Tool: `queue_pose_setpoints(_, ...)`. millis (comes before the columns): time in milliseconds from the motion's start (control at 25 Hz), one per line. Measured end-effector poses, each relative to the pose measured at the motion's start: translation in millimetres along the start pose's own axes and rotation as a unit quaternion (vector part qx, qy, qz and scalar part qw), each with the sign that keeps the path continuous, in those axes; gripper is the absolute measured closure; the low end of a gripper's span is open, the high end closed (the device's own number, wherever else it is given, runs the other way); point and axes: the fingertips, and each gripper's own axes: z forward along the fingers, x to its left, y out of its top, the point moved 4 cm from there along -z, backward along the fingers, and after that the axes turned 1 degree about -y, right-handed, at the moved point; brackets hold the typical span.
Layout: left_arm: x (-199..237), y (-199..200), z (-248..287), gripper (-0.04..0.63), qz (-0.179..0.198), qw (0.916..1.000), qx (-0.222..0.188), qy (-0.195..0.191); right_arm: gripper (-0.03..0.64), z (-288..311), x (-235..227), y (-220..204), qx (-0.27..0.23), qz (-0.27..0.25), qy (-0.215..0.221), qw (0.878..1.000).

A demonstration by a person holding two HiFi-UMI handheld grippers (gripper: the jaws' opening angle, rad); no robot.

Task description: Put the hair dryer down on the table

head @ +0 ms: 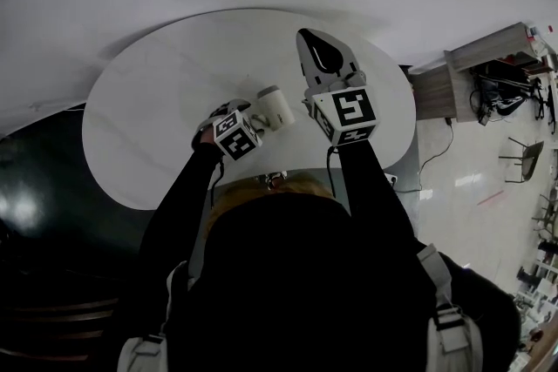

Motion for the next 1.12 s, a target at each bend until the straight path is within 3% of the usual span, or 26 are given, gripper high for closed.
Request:
queue_pose_setpoints(280,23.0,11.6,-51.4,0.262,-0.021,0.9966,-0.071,0.035,0.589,-9.9,20.8,19.6,-0.004,-0.005,-0.029,1.0)
queue_pose_setpoints(520,45.9,29.9,-109.8,0.262,-0.041,0.9827,-0.159,0.085,0.589,-18.9,38.5,28.6,-0.009,-0.011,-0.045,0.999)
queue_pose_setpoints(720,56.4,49.9,-162.6,0.262,-0.043,0.9566,-0.252,0.14,0.589,-28.1,53.6,30.2,-0.013,-0.009,-0.052,0.998)
queue_pose_setpoints(920,52.3,64.4,-204.5,0.262,-0.024,0.9322,-0.314,0.178,0.589,-34.1,67.9,28.1,-0.013,-0.001,-0.055,0.998)
queue_pose_setpoints(1120,51.9,71.6,-243.5,0.262,-0.029,0.8967,-0.382,0.221,0.589,-42.3,71.5,33.6,-0.019,-0.002,-0.063,0.998)
